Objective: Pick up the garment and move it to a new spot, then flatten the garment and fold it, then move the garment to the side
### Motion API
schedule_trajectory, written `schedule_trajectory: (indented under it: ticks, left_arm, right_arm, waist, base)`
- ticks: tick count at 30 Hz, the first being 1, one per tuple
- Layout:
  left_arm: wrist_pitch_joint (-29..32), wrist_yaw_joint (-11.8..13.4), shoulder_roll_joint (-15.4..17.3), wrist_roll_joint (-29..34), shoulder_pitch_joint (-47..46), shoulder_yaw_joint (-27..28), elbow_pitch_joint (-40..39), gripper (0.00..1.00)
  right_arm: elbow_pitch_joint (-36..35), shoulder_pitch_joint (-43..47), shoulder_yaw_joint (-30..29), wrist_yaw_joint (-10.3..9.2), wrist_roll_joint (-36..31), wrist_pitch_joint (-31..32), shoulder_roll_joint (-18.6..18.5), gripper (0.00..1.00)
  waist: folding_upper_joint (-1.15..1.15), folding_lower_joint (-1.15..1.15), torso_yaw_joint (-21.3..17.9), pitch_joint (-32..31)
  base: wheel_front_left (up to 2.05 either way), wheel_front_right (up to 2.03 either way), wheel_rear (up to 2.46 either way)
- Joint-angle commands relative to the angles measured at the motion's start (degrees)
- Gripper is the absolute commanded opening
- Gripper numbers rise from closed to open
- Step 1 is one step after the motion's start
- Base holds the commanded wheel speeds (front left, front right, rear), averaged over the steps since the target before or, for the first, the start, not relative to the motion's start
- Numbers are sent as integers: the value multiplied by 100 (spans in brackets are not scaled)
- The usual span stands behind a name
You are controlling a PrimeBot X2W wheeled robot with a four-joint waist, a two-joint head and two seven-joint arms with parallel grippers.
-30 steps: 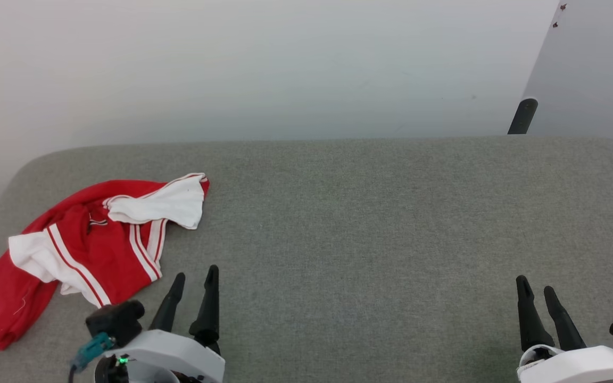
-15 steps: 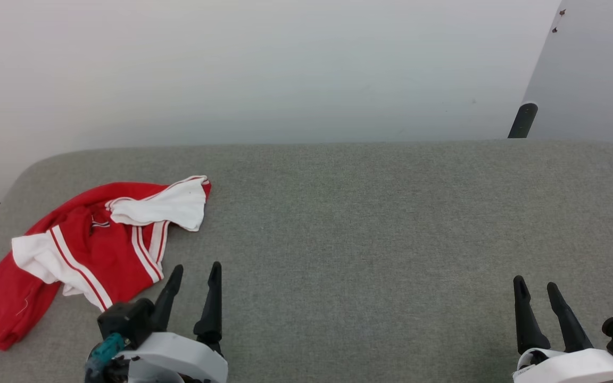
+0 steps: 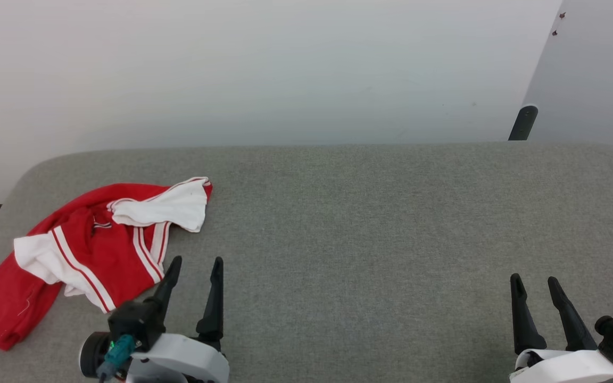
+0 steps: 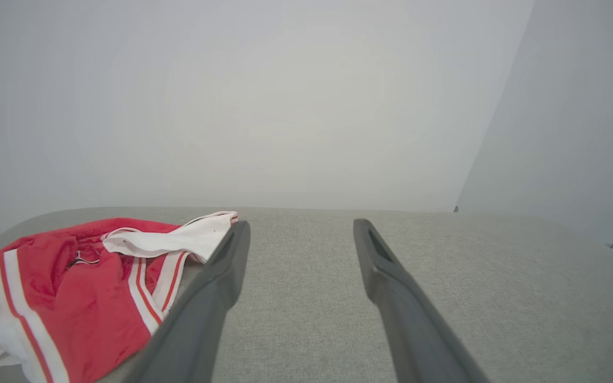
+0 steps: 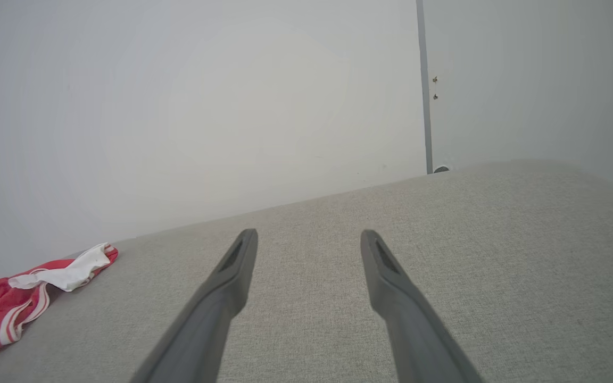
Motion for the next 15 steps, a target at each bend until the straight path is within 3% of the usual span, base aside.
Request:
schedule_trajectory:
  ticks: [1,15]
  left_arm:
    - [-49,23,2,151,1,2,-55,100]
    - [-201,0,3,836,15,-4,-108,100]
  right_arm:
    - [-54,68,0,3,-128,-50,-2,100]
    - [-112,96,34,4,-740,-200,12,100]
  waist:
    - [0,0,2,-3]
    - [0,0,11,-39]
  base:
    - [0,0,0]
    - [0,0,0]
